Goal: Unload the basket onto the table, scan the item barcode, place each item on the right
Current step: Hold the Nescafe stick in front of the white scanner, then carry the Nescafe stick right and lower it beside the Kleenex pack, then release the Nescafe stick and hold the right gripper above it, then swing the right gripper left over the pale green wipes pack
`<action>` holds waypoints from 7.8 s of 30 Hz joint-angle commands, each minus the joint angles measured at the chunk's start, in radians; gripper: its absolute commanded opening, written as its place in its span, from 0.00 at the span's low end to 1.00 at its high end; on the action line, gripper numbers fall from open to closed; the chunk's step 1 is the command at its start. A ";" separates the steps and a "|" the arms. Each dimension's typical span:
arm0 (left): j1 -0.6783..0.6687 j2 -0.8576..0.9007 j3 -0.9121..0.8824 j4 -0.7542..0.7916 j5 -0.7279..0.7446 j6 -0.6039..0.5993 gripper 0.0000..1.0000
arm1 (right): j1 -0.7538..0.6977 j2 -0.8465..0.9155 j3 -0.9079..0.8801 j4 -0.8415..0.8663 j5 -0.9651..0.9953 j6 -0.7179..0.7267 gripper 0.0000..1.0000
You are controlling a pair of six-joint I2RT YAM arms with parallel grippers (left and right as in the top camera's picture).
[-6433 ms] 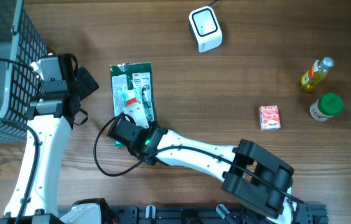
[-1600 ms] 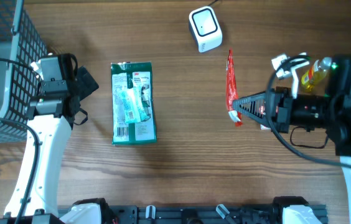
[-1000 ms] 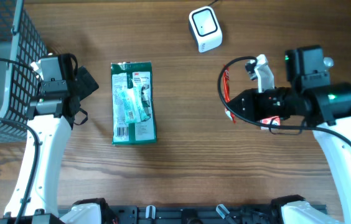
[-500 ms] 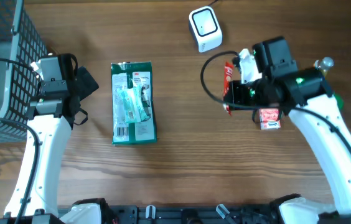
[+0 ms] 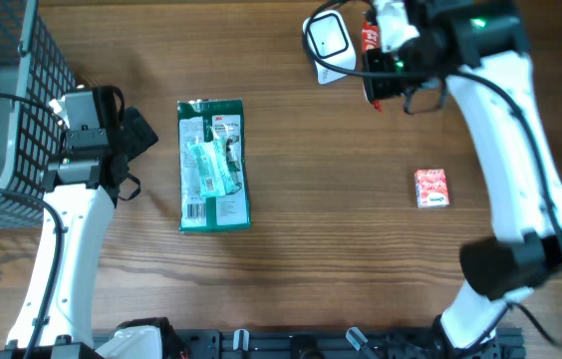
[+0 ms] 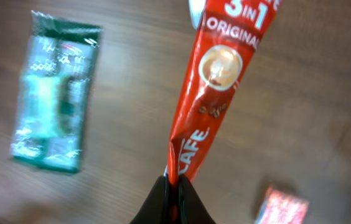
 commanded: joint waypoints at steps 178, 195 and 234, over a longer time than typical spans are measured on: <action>0.006 -0.005 0.008 0.000 -0.013 0.012 1.00 | -0.076 -0.417 -1.534 0.931 0.198 0.492 0.35; 0.006 -0.005 0.008 0.000 -0.013 0.012 1.00 | -0.076 -0.417 -1.534 1.017 -0.047 0.492 0.75; 0.006 -0.005 0.008 0.000 -0.013 0.012 1.00 | -0.074 -0.433 -1.096 0.551 -0.257 0.341 0.59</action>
